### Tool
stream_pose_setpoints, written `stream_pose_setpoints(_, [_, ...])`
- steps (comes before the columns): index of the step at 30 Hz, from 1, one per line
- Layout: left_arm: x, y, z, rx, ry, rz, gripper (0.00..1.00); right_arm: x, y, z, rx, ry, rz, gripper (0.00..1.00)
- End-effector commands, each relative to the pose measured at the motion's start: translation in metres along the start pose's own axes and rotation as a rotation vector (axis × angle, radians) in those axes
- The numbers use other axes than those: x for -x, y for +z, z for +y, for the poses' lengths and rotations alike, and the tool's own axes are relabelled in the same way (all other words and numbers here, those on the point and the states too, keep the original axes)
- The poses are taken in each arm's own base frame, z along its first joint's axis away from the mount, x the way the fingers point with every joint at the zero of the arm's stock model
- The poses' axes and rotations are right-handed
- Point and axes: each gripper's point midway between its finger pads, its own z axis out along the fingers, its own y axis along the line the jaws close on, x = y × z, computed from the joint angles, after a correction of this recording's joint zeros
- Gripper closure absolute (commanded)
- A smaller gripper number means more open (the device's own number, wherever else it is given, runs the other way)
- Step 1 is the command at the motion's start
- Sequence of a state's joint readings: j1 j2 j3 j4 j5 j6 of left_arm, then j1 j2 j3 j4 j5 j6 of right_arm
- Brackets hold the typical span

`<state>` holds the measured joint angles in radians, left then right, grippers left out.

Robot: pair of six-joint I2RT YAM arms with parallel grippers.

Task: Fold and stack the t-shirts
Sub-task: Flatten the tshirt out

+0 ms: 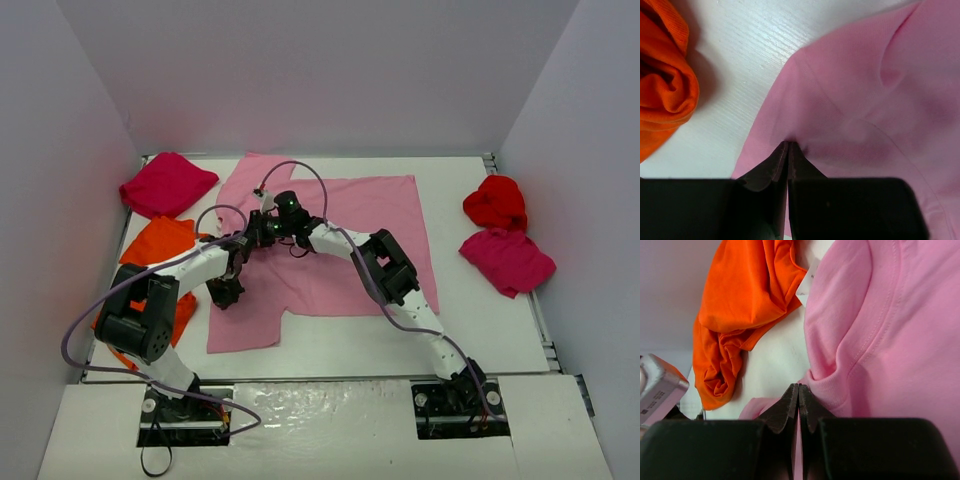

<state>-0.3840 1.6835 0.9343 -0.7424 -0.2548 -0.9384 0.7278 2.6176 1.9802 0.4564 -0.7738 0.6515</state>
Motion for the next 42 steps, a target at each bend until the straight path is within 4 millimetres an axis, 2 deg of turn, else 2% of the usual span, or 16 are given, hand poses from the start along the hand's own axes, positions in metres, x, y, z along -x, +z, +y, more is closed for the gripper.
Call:
stream_pose_setpoints(1, [-0.103,0.039,-0.054,-0.256,-0.062,0.421,1.0,0.059,-0.028,0.067,0.097,-0.131,-0.105,1.0])
stream_pose_setpoints(6, [-0.122,0.049,-0.058,-0.287,-0.059,0.48,1.0,0.06,-0.033,0.065,0.096,-0.132,-0.107,1.0])
stream_pose_setpoints(13, [-0.138,0.053,-0.032,-0.203,-0.026,0.477,1.0,0.067,-0.041,0.057,0.087,-0.127,-0.124,1.0])
stream_pose_setpoints(17, [-0.142,0.053,-0.028,-0.174,-0.022,0.467,1.0,0.06,-0.042,0.053,0.088,-0.096,-0.115,1.0])
stream_pose_setpoints(21, [-0.144,0.053,-0.027,-0.168,-0.024,0.47,1.0,0.038,-0.045,0.045,0.014,-0.098,-0.076,1.0])
stream_pose_setpoints(23, [-0.144,0.053,-0.026,-0.16,-0.013,0.471,1.0,0.002,-0.046,0.029,-0.209,-0.134,0.029,1.0])
stream_pose_setpoints(26, [-0.142,0.053,-0.026,-0.141,-0.001,0.469,1.0,-0.017,-0.063,0.021,-0.476,-0.226,0.1,1.0])
stream_pose_setpoints(28, [-0.141,0.053,-0.026,-0.138,0.004,0.465,1.0,-0.032,-0.063,0.03,-0.519,-0.217,0.139,1.0])
stream_pose_setpoints(31, [-0.14,0.054,-0.026,-0.137,0.004,0.455,1.0,-0.056,-0.052,0.04,-0.435,-0.087,0.2,1.0])
stream_pose_setpoints(34, [-0.14,0.055,-0.026,-0.13,0.001,0.446,1.0,-0.08,-0.04,0.04,-0.391,0.028,0.266,1.0])
stream_pose_setpoints(36, [-0.14,0.055,-0.026,-0.129,-0.001,0.446,1.0,-0.085,-0.036,0.033,-0.422,0.036,0.27,1.0])
stream_pose_setpoints(40, [-0.142,0.054,-0.024,-0.128,0.006,0.452,1.0,-0.1,-0.035,0.0,-0.498,0.058,0.302,1.0])
stream_pose_setpoints(42, [-0.144,0.054,-0.023,-0.127,0.008,0.455,1.0,-0.101,-0.039,-0.018,-0.548,0.054,0.302,1.0])
